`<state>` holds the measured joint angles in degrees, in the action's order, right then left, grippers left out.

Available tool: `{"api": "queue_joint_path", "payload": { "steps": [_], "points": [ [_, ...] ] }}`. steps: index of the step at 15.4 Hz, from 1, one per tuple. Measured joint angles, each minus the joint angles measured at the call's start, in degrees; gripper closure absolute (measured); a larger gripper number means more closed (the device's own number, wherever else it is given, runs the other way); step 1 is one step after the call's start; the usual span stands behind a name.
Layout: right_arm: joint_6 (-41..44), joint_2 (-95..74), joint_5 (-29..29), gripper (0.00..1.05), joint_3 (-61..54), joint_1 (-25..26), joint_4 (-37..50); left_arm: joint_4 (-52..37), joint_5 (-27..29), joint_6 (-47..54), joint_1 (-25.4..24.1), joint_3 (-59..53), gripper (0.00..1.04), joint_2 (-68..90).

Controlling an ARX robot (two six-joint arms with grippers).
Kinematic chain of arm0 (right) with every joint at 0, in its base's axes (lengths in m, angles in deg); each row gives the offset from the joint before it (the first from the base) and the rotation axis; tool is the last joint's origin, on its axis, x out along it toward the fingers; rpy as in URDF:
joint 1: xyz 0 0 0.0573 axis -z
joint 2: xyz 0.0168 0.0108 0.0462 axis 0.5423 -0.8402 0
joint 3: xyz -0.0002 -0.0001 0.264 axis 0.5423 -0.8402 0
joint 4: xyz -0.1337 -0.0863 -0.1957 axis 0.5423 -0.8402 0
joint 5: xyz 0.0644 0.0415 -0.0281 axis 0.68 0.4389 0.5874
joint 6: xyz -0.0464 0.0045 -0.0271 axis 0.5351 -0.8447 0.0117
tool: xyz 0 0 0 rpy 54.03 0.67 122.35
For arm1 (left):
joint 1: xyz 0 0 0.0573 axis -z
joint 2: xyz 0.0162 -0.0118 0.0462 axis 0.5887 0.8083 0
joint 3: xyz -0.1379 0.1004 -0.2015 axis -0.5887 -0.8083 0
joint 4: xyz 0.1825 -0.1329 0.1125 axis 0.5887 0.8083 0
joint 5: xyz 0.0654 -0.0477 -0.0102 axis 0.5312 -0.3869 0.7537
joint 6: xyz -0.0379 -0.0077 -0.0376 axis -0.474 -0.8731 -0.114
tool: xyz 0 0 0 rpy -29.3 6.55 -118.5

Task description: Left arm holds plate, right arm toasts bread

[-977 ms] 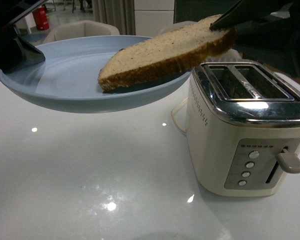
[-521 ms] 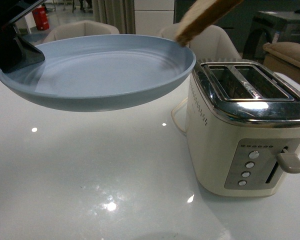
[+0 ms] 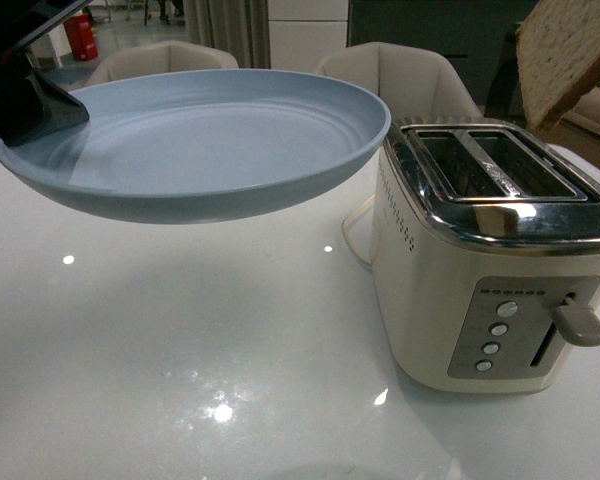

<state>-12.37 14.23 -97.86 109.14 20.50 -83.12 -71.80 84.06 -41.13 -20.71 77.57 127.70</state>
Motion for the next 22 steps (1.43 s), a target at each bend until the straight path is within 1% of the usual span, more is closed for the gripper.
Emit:
{"api": "queue_joint_path", "payload": {
  "steps": [3,7,11,16,18,19,21,22],
  "points": [
    [1.1,-5.8,2.5,1.02,0.0,0.0,1.6,0.0,0.0,0.0,0.0,0.0,1.02,0.0],
    [1.8,-7.1,5.0,1.02,-0.5,-0.4,4.7,0.0,0.0,0.0,0.0,0.0,1.02,0.0],
    [1.6,-7.3,5.6,1.02,-0.8,-0.9,3.8,0.0,0.0,0.0,0.0,0.0,1.02,0.0],
    [0.8,-9.0,6.0,1.02,0.7,-1.2,-3.1,0.0,0.0,0.0,0.0,0.0,1.02,0.0],
    [-0.8,-11.1,7.5,1.02,3.3,-1.3,-7.2,0.0,0.0,0.0,0.0,0.0,1.02,0.0],
    [-1.8,-12.9,7.6,1.00,6.3,-1.2,-11.1,0.0,0.0,0.0,0.0,0.0,1.02,0.0],
    [-3.1,-13.7,7.3,0.74,7.5,-1.2,-11.9,0.0,0.0,0.0,0.0,0.0,1.02,0.0],
    [-3.2,-13.5,7.1,0.65,7.5,-1.2,-11.6,0.0,0.0,0.0,0.0,0.0,1.02,0.0]
  ]
}}
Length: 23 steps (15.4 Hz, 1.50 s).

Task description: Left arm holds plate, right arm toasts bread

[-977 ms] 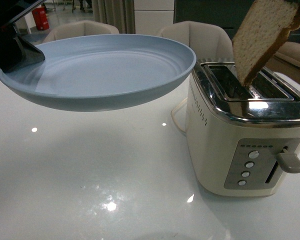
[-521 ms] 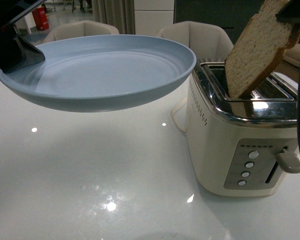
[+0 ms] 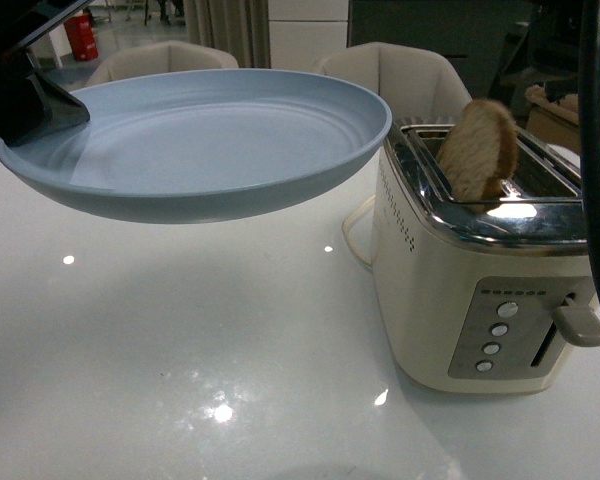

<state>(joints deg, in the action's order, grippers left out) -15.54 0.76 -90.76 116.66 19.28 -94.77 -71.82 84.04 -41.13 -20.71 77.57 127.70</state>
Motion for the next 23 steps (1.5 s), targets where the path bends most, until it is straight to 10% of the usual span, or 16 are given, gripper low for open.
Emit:
{"api": "queue_joint_path", "payload": {
  "steps": [5,14,18,21,23],
  "points": [
    [0.1,5.9,-2.8,0.04,-1.7,-0.3,2.9,0.0,0.0,0.0,0.0,0.0,1.02,0.0],
    [9.5,18.5,-16.6,0.06,-18.5,0.6,14.1,0.0,0.0,0.0,0.0,0.0,1.02,0.0],
    [14.4,27.0,-7.0,0.49,-39.4,5.3,44.7,0.0,0.0,0.0,-0.1,0.0,1.02,0.0],
    [15.2,37.1,-3.8,0.93,-49.8,8.1,42.7,0.0,-0.1,0.0,-0.1,0.0,1.02,0.0],
    [15.4,44.3,-0.1,1.03,-53.3,11.3,40.1,0.0,0.0,0.0,-0.2,0.0,1.02,0.0]
  ]
}}
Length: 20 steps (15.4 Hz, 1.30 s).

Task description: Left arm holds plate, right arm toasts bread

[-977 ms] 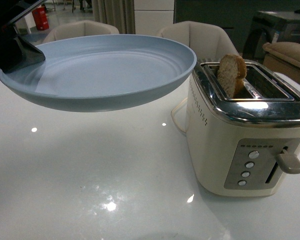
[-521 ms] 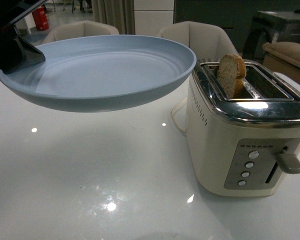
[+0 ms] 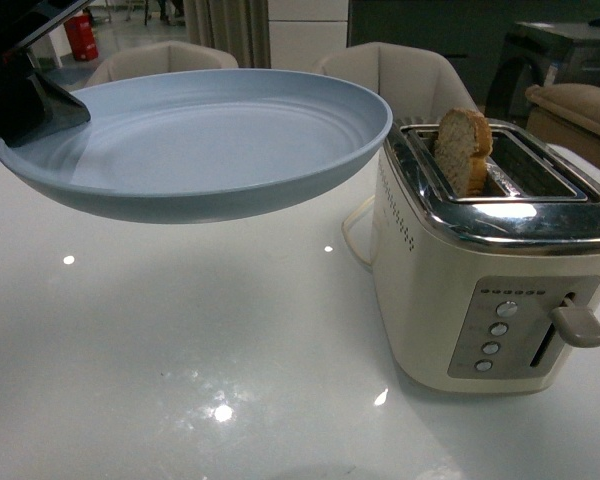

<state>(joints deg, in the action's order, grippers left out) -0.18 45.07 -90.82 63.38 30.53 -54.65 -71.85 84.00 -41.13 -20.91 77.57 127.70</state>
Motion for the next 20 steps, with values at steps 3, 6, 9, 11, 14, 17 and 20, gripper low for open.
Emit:
{"api": "queue_joint_path", "payload": {
  "steps": [3,6,9,11,14,17,20],
  "points": [
    [0.0,4.8,1.5,1.03,-4.0,2.6,-0.6,0.0,0.0,0.0,0.1,0.0,1.02,0.0],
    [0.0,10.0,1.5,1.03,-6.9,2.6,-3.3,0.0,0.0,0.0,0.1,0.0,1.02,0.0],
    [0.0,13.0,1.5,1.03,-9.2,2.6,-2.0,0.0,0.0,0.0,0.1,0.0,1.02,0.0],
    [0.0,15.6,1.5,1.03,-9.8,2.6,-6.0,0.0,0.0,0.0,0.1,0.0,1.02,0.0],
    [0.0,21.1,1.5,1.03,-9.8,2.6,-10.0,0.0,0.0,0.0,0.1,0.0,1.02,0.0],
    [0.0,24.8,1.5,1.03,-9.8,2.6,-13.9,0.0,0.0,0.0,0.1,0.0,1.02,0.0],
    [0.0,28.4,1.5,1.03,-9.8,2.6,-17.5,0.0,0.0,0.0,0.1,0.0,1.02,0.0]
  ]
}}
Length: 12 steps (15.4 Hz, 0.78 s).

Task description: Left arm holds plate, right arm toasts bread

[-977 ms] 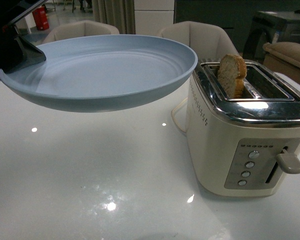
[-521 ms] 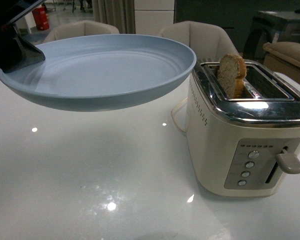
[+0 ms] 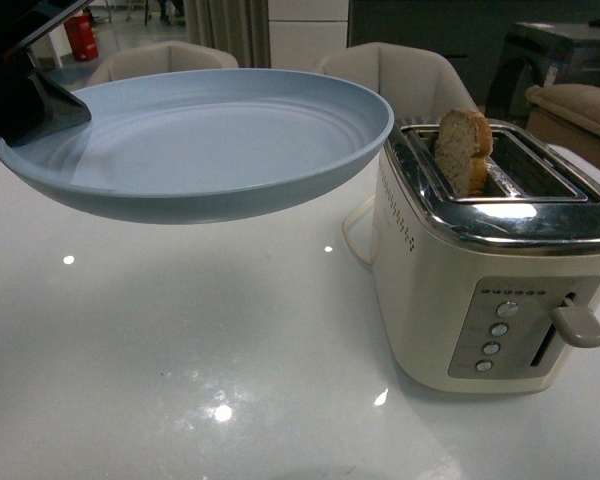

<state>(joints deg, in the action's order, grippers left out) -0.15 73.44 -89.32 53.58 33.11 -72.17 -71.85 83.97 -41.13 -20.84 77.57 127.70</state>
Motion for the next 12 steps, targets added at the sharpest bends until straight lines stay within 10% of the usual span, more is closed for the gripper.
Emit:
{"api": "queue_joint_path", "payload": {
  "steps": [12],
  "points": [
    [0.0,16.3,0.1,1.03,0.0,0.0,-16.9,0.0,0.0,0.0,0.0,0.0,1.02,0.0]
  ]
}}
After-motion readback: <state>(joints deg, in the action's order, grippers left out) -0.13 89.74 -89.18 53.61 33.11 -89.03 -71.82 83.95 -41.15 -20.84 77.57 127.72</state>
